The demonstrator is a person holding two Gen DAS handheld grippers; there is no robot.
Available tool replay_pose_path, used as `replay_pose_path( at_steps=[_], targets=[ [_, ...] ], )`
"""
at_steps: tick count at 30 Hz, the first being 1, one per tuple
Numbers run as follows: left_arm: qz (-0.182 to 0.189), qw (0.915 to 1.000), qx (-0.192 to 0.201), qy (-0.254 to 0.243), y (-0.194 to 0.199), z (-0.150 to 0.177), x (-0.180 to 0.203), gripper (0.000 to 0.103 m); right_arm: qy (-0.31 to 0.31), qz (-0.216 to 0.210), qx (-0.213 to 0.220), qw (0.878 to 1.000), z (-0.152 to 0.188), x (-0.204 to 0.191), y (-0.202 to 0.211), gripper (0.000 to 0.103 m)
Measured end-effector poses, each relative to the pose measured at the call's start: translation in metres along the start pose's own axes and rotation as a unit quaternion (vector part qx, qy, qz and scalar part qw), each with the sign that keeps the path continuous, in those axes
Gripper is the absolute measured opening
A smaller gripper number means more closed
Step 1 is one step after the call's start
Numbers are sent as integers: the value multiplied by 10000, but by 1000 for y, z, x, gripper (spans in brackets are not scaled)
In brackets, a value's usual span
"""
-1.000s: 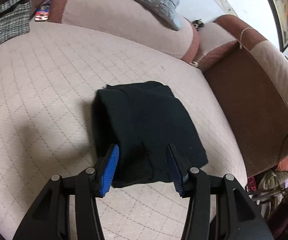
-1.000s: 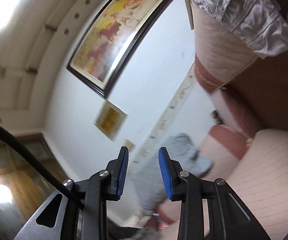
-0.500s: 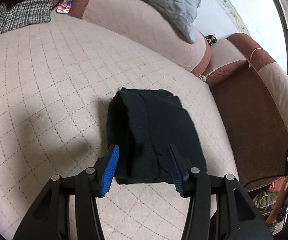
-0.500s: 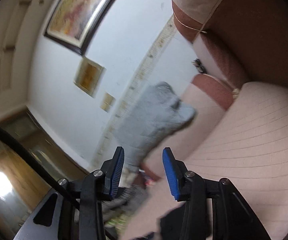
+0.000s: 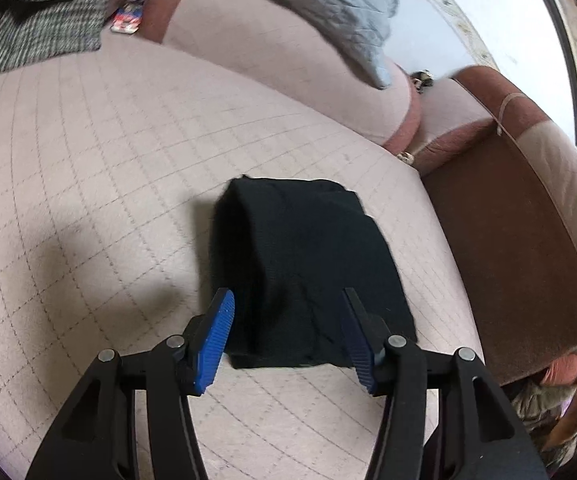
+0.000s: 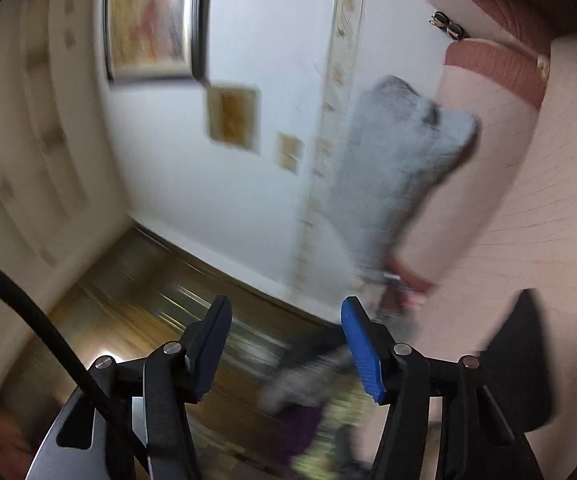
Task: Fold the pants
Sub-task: 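Grasp the folded pants end with the right gripper and fold it over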
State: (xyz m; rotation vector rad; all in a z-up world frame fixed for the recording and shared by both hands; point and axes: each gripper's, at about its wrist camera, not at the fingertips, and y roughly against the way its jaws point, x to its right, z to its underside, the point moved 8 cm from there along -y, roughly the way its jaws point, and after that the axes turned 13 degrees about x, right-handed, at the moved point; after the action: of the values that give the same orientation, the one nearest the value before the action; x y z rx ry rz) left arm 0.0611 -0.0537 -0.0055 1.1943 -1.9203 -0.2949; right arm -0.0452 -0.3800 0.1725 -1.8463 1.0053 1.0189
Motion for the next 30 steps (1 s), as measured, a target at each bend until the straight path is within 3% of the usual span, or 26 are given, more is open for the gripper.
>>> replay_pose_path(
  at_steps=[1,2,3,4,5,7,8,13,15,17,18,20,21,23,24,25,26,27,30],
  targets=[
    [-14,10000,-40,80,-4,0,-6,55,327,419,-339,9980,12,9,-11,63],
    [-55,9998,-98,172,-10,0,-13,56,795,1056,-896,9872,30,28,-23,63],
    [-83,9995,-170,252,-18,0,-20,56,1226,1740,-1404,9669,49,54,-33,63],
    [-85,9994,-216,275,-23,2,-22,56,1427,2126,-1608,9532,58,74,-37,62],
    [-74,9991,-287,290,-29,3,-25,56,1635,2677,-1856,9312,71,107,-40,60],
    [63,9983,-447,379,-44,8,-27,58,1735,3211,-2158,9056,84,145,-39,53],
    [137,9978,-486,427,-49,9,-26,62,1687,3353,-2275,8985,91,162,-38,53],
    [421,9964,-505,529,-81,-14,-18,70,1115,3322,-2463,9036,98,213,-57,53],
    [667,9940,-539,682,-96,-24,-15,81,899,3237,-2579,9059,97,230,-76,53],
    [828,9906,-696,835,-114,-25,-15,85,916,3293,-2669,9011,101,248,-94,53],
    [901,9902,-670,825,-118,-26,-13,92,982,3350,-2792,8945,104,260,-106,53],
    [1003,9908,-623,663,-123,-27,-4,103,903,3378,-3046,8860,114,275,-119,59],
    [891,9931,-618,436,-126,-25,3,103,833,3395,-3189,8810,121,284,-122,62],
    [695,9956,-631,-40,-132,-19,13,103,841,3296,-3078,8886,126,289,-128,63],
    [548,9953,-665,-445,-134,-15,20,98,885,3276,-3013,8911,127,288,-129,63],
    [405,9940,-677,-760,-135,-14,24,87,944,3304,-2985,8904,127,288,-129,54],
    [315,9923,-692,-977,-135,-12,27,66,1082,3328,-2958,8888,129,284,-128,44],
    [476,9911,-801,-949,-132,-10,32,51,1078,3281,-2989,8896,131,280,-129,31],
    [668,9924,-790,-669,-121,-16,31,39,1239,3216,-2984,8900,132,261,-133,24]
  ],
)
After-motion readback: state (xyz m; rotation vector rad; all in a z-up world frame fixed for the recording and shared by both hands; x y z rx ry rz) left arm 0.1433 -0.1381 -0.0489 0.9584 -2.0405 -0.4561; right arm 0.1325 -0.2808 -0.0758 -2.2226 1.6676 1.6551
